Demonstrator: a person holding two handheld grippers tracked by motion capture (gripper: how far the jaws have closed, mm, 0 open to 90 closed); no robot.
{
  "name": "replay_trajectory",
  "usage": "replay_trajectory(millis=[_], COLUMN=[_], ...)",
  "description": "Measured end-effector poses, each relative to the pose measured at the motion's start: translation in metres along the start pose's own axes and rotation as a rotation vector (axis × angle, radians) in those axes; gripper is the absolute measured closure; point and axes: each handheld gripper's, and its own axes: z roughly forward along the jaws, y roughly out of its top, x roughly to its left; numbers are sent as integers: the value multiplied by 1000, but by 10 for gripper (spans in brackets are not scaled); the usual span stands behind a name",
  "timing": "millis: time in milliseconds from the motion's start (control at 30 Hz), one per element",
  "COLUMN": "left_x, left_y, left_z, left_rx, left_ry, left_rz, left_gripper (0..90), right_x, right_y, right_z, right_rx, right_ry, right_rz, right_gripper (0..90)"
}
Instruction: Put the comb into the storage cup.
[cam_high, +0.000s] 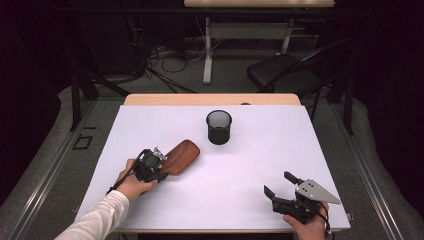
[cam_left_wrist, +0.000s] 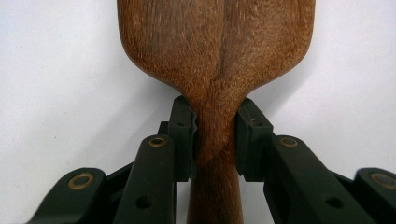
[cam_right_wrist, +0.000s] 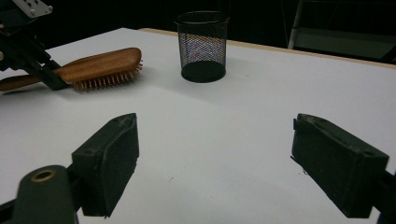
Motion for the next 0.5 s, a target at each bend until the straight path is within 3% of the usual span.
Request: replay_trajectory(millis=[500], left_x=[1], left_y=[-2], left_z=[-7], left_rx=[-38], left_ry=[-31], left_rz=[-28], left_gripper=[723], right_x=[0], right_y=[0], right_z=[0], right_rx=[4], right_ry=[-3], right_rz=[10], right_gripper=[146])
